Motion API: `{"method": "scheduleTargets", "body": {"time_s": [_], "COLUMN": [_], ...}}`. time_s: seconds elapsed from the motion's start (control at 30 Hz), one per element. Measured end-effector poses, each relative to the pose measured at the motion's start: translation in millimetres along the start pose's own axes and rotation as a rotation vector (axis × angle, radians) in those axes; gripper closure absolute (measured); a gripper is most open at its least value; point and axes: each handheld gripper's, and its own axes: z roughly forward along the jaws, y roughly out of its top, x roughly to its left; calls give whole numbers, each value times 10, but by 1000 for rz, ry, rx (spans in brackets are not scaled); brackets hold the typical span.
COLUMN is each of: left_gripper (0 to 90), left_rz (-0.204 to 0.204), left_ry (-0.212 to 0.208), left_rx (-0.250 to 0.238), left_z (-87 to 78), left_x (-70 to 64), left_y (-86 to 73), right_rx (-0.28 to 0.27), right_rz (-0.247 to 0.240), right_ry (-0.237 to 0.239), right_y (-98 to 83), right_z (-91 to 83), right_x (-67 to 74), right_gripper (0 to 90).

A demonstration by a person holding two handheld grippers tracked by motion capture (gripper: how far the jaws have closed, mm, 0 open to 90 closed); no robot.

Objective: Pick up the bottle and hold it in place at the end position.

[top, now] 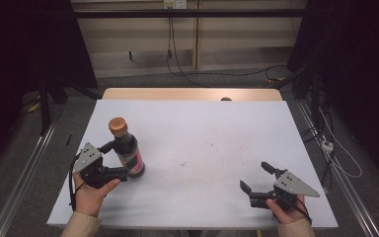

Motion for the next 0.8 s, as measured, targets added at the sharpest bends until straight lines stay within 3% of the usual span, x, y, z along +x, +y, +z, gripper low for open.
{"method": "scheduleTargets", "body": {"time_s": [0.8], "left_gripper": [115], "left_rz": [33], "left_ry": [40], "left_rx": [15], "left_z": [211], "left_x": [-24], "left_y": [34], "right_rx": [-3], "right_rz": [4], "right_ry": [5], "right_y": [-2], "right_z": [-7], "right_x": [-4], "right_gripper": [36]}}
